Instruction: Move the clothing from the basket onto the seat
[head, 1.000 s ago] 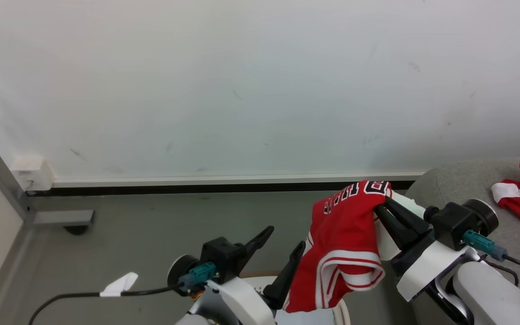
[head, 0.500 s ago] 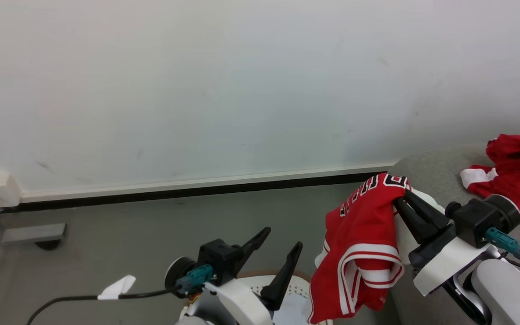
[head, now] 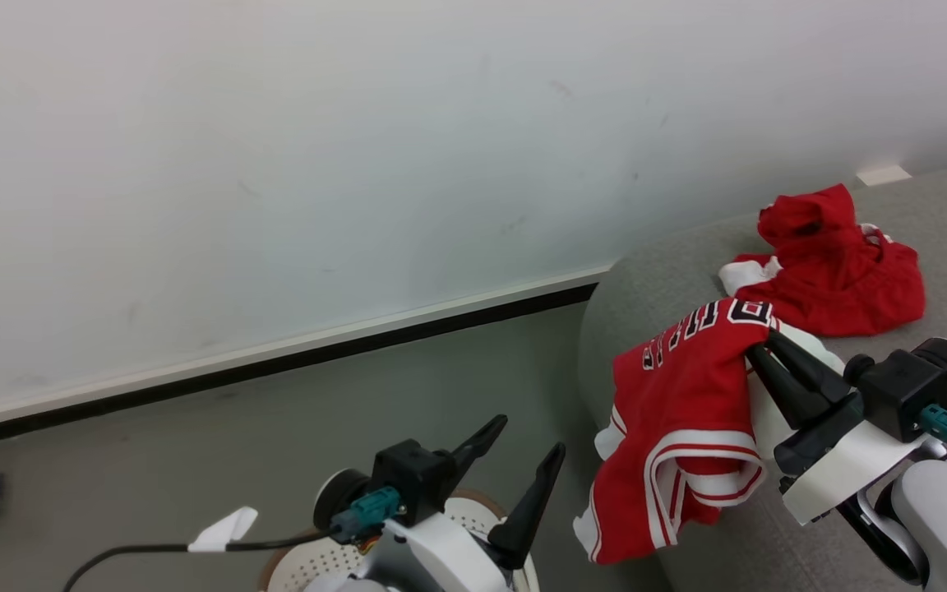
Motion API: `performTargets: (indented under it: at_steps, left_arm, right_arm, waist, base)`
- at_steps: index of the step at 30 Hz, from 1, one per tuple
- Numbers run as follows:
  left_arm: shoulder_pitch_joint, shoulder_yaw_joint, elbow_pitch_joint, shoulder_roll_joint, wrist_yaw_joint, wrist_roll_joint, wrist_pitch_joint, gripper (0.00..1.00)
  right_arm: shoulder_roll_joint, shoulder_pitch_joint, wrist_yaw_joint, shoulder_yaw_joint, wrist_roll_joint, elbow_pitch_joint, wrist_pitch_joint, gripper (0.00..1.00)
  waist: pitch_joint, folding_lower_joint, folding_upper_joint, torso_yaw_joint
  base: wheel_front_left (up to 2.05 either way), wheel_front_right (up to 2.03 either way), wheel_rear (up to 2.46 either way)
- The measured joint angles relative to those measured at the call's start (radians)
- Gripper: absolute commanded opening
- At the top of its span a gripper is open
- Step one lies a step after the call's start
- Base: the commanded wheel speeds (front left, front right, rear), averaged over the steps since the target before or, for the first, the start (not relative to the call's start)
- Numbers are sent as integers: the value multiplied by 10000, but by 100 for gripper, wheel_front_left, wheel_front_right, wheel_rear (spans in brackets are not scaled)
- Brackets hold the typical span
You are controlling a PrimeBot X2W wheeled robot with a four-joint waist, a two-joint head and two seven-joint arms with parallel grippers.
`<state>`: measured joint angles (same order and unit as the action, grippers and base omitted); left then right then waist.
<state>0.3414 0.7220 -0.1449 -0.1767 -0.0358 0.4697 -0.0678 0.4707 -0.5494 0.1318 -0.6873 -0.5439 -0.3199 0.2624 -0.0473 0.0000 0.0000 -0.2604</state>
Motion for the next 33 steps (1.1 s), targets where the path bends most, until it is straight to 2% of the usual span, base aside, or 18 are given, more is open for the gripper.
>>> performTargets:
  at_steps: [10,16,24,29,33]
  left_arm:
    - [150,98,-4,58,0,0,-50,100]
    - [260,190,2,86,-2,-2,-46,100]
    - [534,360,96,105,46,-38,146,100]
    - [1211,441,291,-12,173,-255,408,100]
    - [1761,443,408,-86,236,-449,485,100]
  right_arm:
    - [309,-17,0,426,59,188,0,0]
    - [391,36,0,727,61,293,0,0]
    - [374,-56,0,1745,161,313,-2,0]
    - [568,-1026,2,2955,330,265,2,0]
    - [892,-1841,2,4105,410,-320,2,0]
  waist:
    - [269,0,0,-1280]
    - [547,0,0,-1719]
    - [1265,0,0,-1565]
    - [2132,1,0,-1162]
    - [2900,2,0,-708]
  base:
    - [0,0,0]
    - [0,0,0]
    - [0,0,0]
    - [0,0,0]
    - [0,0,0]
